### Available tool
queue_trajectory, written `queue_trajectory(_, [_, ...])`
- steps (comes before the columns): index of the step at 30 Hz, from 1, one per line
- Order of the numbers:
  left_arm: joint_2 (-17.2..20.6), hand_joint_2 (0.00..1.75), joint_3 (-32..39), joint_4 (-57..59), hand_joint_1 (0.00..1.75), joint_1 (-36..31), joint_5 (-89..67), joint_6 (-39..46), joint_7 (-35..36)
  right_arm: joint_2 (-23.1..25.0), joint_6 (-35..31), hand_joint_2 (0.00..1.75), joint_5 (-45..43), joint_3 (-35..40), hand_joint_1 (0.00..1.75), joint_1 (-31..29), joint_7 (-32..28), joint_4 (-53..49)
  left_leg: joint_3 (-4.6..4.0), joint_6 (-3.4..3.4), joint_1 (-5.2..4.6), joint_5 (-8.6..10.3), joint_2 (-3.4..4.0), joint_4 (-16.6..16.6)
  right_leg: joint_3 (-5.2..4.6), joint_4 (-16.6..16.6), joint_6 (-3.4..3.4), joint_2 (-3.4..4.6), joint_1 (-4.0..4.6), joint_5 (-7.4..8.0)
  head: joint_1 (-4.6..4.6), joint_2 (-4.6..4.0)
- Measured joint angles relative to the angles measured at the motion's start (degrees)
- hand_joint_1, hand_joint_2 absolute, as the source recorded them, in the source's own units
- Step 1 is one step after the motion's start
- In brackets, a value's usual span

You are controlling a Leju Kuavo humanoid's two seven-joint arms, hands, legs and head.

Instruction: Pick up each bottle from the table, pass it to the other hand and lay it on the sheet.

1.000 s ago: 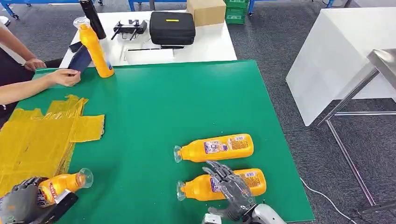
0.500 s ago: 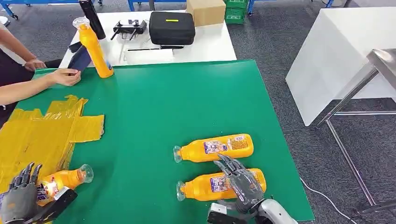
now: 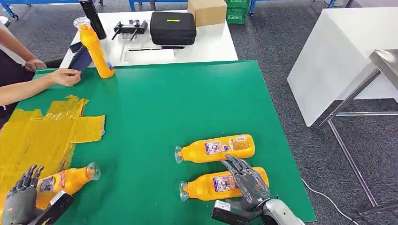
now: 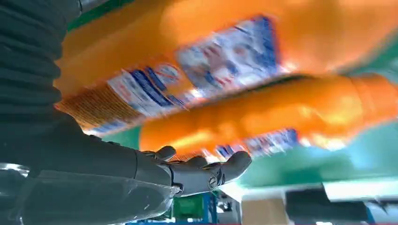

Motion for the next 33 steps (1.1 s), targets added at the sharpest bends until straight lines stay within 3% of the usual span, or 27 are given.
queue_trajectory(11, [-5.06,1.75,4.06,-8.49,0.0,0.53,24.59,-7.34,-12.8,-7.49,1.57,1.75,-0.37,0.5,0.0,2.51,5.2,-2.19,-0.01,0.03,-0.03,-0.02,-0.04,0.01,0.01,-0.02,0.02,-0.02,-0.02,0.01,0.0,0.0])
queue_trajectory(20, [-8.2,1.75,7.19,-12.72,0.0,0.58,28.6,-10.64,-15.56,-12.28,4.2,1.75,-1.38,1.01,0.0,2.95,7.54,-3.98,0.04,0.04,-0.02,-0.03,-0.04,0.01,0.05,-0.02,0.01,-0.02,-0.01,0.01,-0.04,0.0])
queue_trajectory(21, [-8.35,1.75,7.32,-12.85,0.0,0.58,28.62,-10.64,-15.56,-12.3,4.43,1.75,-1.38,1.03,1.48,2.93,7.59,-3.98,0.05,0.04,-0.02,-0.03,-0.03,0.01,0.05,-0.02,0.01,-0.02,-0.01,0.01,0.0,0.0])
queue_trajectory(22, [-8.46,1.75,7.43,-12.94,0.0,0.58,28.8,-10.69,-15.67,-12.39,4.85,1.75,-1.42,1.05,1.75,2.95,7.81,-3.98,0.05,0.04,-0.01,-0.03,-0.03,0.01,0.05,-0.02,0.01,-0.02,-0.01,0.01,-0.02,0.0])
queue_trajectory(33, [-9.07,1.75,5.34,-13.63,0.0,0.02,32.58,-9.44,-15.4,-16.52,10.19,1.75,-5.7,3.04,1.75,1.34,9.75,-3.5,0.27,0.06,-0.04,-0.05,-0.04,0.01,0.22,-0.06,0.02,-0.01,-0.02,0.0,0.0,0.0])
